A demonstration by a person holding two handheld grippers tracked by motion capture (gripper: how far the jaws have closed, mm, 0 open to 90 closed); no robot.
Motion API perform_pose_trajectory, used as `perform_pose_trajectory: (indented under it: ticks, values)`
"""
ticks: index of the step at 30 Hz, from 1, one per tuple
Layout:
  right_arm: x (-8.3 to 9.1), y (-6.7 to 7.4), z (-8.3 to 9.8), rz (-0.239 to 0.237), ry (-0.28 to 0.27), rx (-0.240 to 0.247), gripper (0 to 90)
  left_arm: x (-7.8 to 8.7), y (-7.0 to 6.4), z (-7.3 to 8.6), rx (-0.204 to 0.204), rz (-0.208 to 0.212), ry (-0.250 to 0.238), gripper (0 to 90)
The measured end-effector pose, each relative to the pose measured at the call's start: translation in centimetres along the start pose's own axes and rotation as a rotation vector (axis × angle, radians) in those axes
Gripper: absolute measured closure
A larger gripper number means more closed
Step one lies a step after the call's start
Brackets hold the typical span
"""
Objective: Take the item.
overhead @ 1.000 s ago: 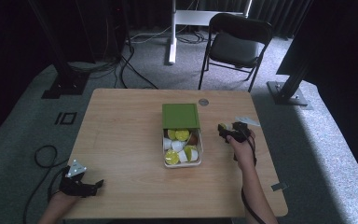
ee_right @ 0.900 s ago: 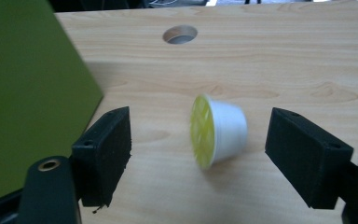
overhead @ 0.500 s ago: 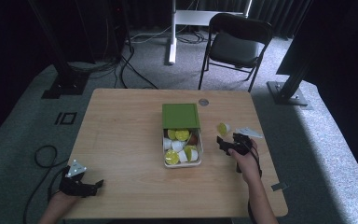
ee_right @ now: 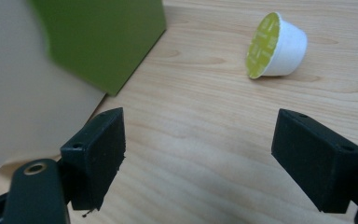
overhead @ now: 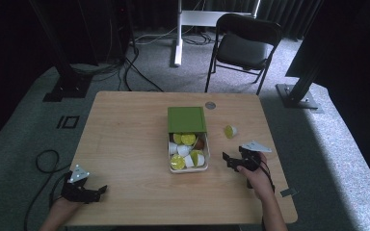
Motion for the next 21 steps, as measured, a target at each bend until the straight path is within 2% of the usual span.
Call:
perform_pose_trajectory:
  ticks: [5, 8, 10, 13, 17, 21]
  values:
    - [0.9, 0.6, 0.3, -0.048, -0.012, 0.026, 17.5, 0.0, 0.0, 0.0, 0.0, 0.0, 0.0, 0.5]
    - [1.4, 1.3, 0.7, -0.096, -0.007, 0.044, 17.5, 0.0, 0.0, 0.0, 0.0, 0.0, 0.0, 0.5]
    - [1.8, 1.7, 1.0, -0.122, -0.002, 0.084, 17.5, 0.0, 0.0, 0.0, 0.0, 0.0, 0.001, 0.5]
    - [2.3, 2.2, 1.5, -0.147, 0.007, 0.117, 17.5, 0.0, 0.0, 0.0, 0.0, 0.0, 0.0, 0.5]
    - [3.0, 3.1, 2.2, -0.204, 0.023, 0.146, 17.5, 0.0, 0.0, 0.0, 0.0, 0.0, 0.0, 0.5]
    - [3.5, 3.8, 3.2, -0.247, 0.053, 0.22, 17.5, 0.0, 0.0, 0.0, 0.0, 0.0, 0.0, 0.5]
Point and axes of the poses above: each handheld gripper's, and its own axes: x roughly backward along the jaws, z roughly out of its underside, y roughly to its left, the point moved 10 cm from there along -x, roughly forward along the jaws, and after that the axes turned 6 degrees about x, right-handed, at the moved point
